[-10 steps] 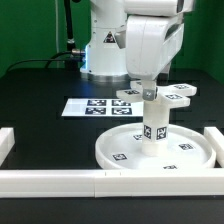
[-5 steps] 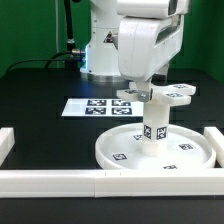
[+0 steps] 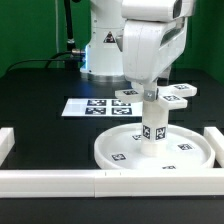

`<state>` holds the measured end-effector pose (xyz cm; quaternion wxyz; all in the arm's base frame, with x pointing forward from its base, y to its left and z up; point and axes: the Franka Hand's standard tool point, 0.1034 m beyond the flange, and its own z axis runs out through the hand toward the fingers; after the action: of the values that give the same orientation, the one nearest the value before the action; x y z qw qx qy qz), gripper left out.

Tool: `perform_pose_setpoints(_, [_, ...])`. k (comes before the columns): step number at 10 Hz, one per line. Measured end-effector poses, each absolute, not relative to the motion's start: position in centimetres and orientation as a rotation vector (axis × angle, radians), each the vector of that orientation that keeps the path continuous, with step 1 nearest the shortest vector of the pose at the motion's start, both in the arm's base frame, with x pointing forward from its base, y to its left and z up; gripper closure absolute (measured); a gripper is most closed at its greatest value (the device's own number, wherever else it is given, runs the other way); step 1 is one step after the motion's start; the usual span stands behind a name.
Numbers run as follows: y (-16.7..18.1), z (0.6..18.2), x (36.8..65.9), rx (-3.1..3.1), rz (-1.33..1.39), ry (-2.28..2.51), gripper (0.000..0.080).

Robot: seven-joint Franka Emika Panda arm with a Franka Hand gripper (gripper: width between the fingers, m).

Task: Assemble round table

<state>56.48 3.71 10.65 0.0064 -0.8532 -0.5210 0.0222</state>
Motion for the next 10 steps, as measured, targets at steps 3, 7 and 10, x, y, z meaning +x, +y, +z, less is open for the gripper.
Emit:
perform_pose_setpoints(3, [3.43, 10.66, 56.45, -2.681, 0.061, -1.617, 0.036])
perform_pose_setpoints(7, [3.44, 10.63, 56.38, -2.84, 0.043, -1.33, 0.036])
perform_pose_setpoints(10, [4.07, 10.58, 55.92, -3.051, -0.005, -0.704, 0.0359])
